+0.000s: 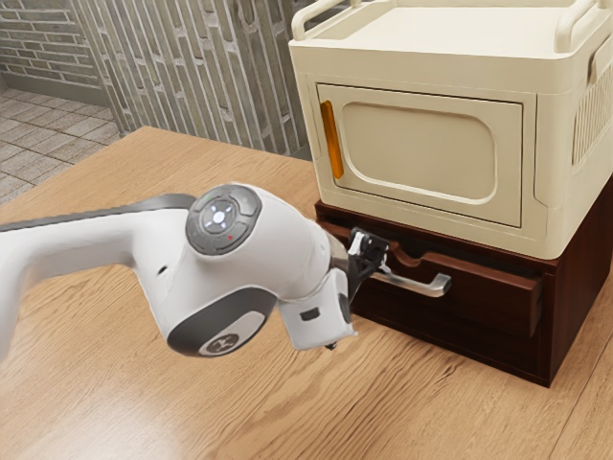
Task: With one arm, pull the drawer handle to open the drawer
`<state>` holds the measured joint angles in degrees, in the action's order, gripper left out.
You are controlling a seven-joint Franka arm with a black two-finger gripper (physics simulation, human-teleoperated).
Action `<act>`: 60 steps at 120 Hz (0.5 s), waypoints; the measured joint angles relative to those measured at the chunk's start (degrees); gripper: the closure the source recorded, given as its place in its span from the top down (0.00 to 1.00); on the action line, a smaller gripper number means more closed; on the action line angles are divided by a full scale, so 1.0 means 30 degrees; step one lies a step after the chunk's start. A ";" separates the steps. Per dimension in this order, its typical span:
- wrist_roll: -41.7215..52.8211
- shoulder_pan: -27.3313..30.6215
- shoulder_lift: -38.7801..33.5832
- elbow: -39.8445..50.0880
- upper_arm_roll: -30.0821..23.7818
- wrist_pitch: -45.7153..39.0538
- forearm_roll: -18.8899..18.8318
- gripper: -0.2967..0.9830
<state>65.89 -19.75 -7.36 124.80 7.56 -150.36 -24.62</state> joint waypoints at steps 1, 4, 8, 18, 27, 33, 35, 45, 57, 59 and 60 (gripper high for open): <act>0.0002 0.0003 -0.0042 0.0039 0.0000 0.0006 0.0002 0.77; 0.0009 0.0001 -0.0136 0.0134 0.0001 0.0023 0.0004 0.77; 0.0019 -0.0019 -0.0228 0.0239 0.0001 0.0083 0.0004 0.77; 0.0050 -0.0097 -0.0488 0.0400 0.0002 0.0341 -0.0009 0.75; 0.0070 -0.0150 -0.0641 0.0516 -0.0003 0.0570 -0.0037 0.77; 0.0083 -0.0191 -0.0855 0.0682 -0.0003 0.0683 -0.0053 0.76; 0.0086 -0.0208 -0.0932 0.0740 -0.0001 0.0713 -0.0063 0.76; 0.0096 -0.0285 -0.1297 0.1003 0.0002 0.0814 -0.0080 0.72; 0.0097 -0.0347 -0.1770 0.1335 -0.0007 0.0844 -0.0080 0.65; 0.0096 -0.0357 -0.1834 0.1395 -0.0008 0.0838 -0.0079 0.64; 0.0095 -0.0366 -0.1861 0.1427 -0.0006 0.0834 -0.0073 0.63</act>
<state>66.17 -20.85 -12.94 129.08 7.54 -147.86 -24.84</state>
